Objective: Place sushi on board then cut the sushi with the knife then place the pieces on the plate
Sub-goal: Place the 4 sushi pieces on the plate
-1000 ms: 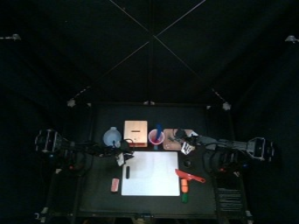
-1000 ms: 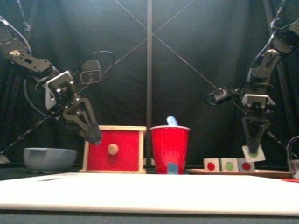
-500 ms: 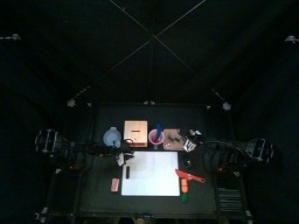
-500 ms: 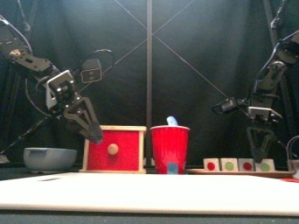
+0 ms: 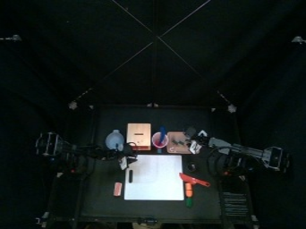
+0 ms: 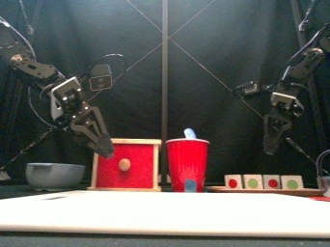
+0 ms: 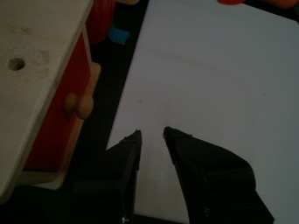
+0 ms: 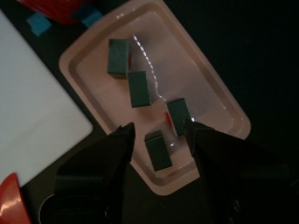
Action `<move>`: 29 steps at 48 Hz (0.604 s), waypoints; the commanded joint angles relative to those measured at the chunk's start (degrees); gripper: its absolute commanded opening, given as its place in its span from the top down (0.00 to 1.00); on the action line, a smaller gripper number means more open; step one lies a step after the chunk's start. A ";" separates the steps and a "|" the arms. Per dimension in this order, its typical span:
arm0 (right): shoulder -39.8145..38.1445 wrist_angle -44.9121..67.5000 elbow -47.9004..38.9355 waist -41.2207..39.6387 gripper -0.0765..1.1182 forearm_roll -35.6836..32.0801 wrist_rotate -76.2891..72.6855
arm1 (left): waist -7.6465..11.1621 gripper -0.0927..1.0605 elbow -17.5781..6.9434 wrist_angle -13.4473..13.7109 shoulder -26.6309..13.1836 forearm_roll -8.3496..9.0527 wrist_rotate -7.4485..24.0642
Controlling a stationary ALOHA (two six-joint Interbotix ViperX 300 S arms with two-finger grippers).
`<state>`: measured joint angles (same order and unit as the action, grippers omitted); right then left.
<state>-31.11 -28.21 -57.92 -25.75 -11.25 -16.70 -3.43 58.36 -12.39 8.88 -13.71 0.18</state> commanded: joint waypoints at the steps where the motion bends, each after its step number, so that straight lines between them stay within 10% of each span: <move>1: -3.52 1.67 1.41 1.76 0.24 -2.11 -0.26 | 0.09 0.31 -1.23 -0.53 0.79 0.09 -0.09; 29: -4.75 10.55 -1.49 3.87 0.24 -3.87 -0.44 | -0.35 0.31 -1.41 -0.18 1.76 0.09 -0.09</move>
<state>-35.60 -18.19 -59.59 -21.97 -15.29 -17.05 -3.52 58.18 -12.39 9.49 -13.71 0.18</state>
